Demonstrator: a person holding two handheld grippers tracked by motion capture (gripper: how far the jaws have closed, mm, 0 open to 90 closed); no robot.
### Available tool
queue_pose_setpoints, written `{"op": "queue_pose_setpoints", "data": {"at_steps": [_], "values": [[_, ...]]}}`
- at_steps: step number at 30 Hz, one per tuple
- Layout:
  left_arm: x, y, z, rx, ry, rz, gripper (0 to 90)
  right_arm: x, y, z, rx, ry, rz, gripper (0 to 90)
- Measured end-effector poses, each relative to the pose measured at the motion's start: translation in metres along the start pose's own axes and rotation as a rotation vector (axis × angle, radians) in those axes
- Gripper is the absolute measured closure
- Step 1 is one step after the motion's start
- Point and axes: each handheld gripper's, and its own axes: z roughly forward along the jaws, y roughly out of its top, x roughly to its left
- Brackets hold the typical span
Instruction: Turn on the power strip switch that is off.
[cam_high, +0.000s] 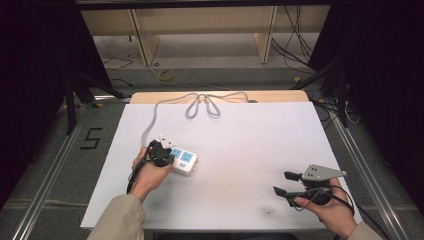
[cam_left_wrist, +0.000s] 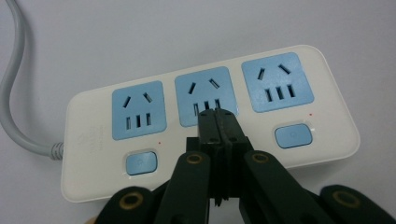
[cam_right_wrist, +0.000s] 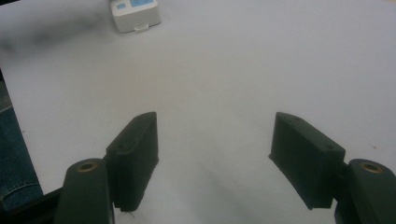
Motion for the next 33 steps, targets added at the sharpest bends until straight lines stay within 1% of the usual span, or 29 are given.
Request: {"op": "queue_pose_setpoints", "data": {"at_steps": [33], "values": [[0.0007, -0.0006, -0.0005, -0.008, 0.001, 0.019, 89.9, -0.0008, 0.0001, -0.0011, -0.002, -0.001, -0.003, 32.4]]}}
